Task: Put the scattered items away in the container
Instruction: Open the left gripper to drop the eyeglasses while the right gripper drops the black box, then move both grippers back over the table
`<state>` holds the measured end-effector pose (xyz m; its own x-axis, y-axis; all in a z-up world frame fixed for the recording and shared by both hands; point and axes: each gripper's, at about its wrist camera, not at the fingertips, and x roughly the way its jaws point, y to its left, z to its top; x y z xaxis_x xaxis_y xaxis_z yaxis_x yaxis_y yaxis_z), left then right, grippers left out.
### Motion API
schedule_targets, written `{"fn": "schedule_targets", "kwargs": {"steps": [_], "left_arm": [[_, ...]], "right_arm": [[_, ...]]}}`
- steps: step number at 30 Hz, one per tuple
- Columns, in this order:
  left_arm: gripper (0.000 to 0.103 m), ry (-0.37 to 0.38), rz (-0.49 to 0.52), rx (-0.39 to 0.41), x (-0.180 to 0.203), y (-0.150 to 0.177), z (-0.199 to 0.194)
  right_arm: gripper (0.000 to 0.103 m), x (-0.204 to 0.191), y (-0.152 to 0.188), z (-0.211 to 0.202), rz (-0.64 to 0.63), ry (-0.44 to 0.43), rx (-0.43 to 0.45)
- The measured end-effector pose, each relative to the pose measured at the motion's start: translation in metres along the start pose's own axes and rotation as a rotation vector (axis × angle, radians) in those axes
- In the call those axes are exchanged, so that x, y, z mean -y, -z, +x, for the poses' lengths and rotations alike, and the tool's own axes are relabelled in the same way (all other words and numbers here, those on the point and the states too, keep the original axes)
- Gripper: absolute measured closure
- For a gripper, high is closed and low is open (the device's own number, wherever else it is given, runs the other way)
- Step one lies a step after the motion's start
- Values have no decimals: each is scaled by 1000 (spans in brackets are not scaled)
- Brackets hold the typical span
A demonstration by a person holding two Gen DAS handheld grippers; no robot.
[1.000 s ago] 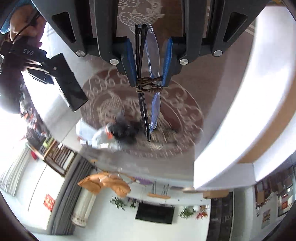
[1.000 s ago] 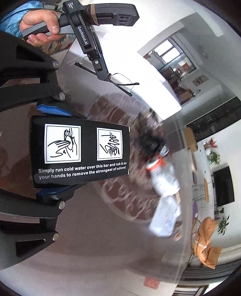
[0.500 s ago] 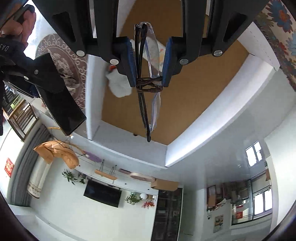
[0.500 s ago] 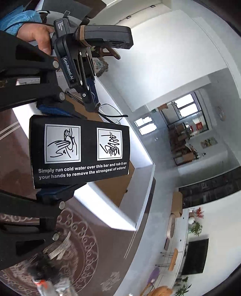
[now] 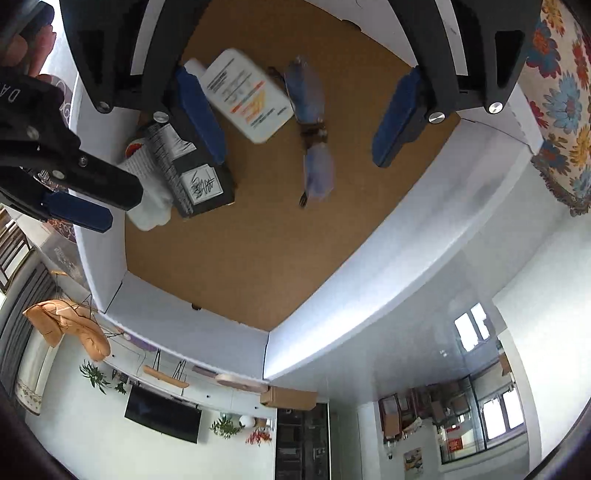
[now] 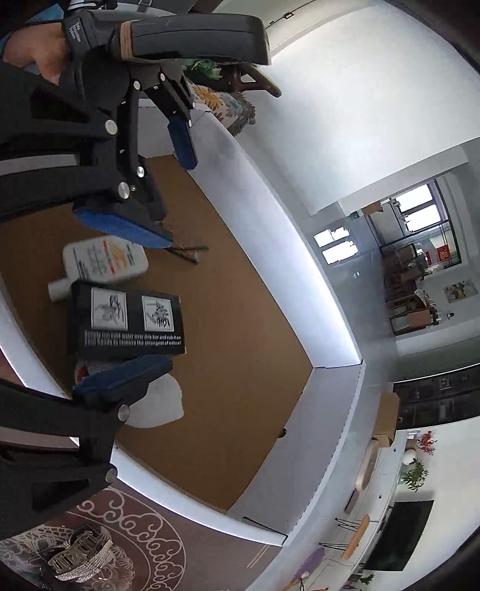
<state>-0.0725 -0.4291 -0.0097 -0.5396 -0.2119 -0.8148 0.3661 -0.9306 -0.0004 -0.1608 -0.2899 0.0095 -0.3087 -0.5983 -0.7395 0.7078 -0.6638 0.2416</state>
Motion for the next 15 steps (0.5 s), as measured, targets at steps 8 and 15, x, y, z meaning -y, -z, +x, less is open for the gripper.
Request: {"fn": "schedule_targets", "kwargs": {"steps": [8, 15], "left_arm": [[20, 46, 79, 156, 55, 21, -76], [0, 224, 261, 201, 183, 68, -112]], "right_arm": [[42, 46, 49, -99, 81, 57, 178], [42, 142, 189, -175, 184, 337, 182]]}}
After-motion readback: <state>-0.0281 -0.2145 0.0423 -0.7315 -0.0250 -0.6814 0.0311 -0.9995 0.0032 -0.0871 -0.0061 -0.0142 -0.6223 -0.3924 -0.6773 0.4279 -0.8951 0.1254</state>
